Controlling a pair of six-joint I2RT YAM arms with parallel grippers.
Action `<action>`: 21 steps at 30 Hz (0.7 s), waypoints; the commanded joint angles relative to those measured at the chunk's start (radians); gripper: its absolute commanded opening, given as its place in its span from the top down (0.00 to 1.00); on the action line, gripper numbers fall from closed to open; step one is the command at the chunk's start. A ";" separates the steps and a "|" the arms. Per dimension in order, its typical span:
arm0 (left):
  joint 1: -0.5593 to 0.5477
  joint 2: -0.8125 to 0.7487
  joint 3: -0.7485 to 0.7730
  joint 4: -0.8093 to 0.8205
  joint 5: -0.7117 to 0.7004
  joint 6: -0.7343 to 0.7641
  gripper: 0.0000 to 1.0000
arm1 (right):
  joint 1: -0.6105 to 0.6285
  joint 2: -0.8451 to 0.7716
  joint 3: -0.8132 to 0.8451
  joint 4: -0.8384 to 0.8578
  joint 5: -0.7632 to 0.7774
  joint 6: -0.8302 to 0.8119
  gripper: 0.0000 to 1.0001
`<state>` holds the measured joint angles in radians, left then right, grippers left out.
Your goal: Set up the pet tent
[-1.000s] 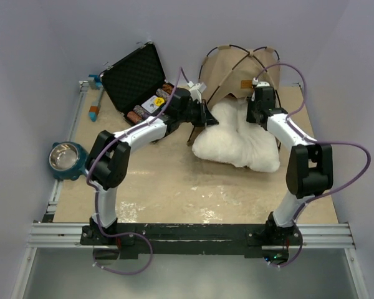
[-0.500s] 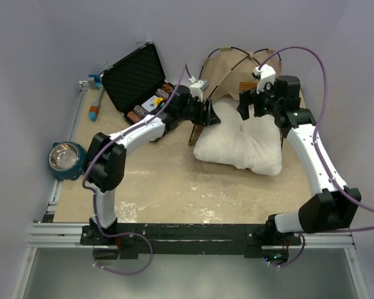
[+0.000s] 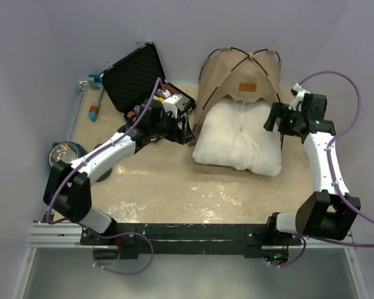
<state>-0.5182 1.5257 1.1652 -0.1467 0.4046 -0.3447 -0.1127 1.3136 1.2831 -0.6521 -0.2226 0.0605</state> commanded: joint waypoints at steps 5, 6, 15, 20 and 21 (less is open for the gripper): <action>-0.039 0.034 -0.095 0.114 0.059 -0.007 0.17 | -0.194 -0.155 -0.281 0.069 -0.024 0.194 0.02; -0.037 0.043 -0.093 0.114 0.059 -0.011 0.16 | -0.196 -0.157 -0.306 0.083 -0.030 0.206 0.01; -0.060 0.099 -0.142 0.232 0.114 -0.043 0.07 | -0.203 -0.082 -0.473 0.221 -0.059 0.291 0.03; -0.104 0.155 -0.134 0.308 0.119 -0.072 0.16 | -0.205 -0.096 -0.493 0.278 -0.193 0.292 0.12; -0.121 0.172 -0.133 0.311 0.117 -0.083 0.17 | -0.203 -0.099 -0.501 0.278 -0.213 0.311 0.15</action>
<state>-0.5907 1.6524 1.0225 0.0582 0.4961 -0.3901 -0.3145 1.2514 0.7944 -0.4610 -0.3019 0.3260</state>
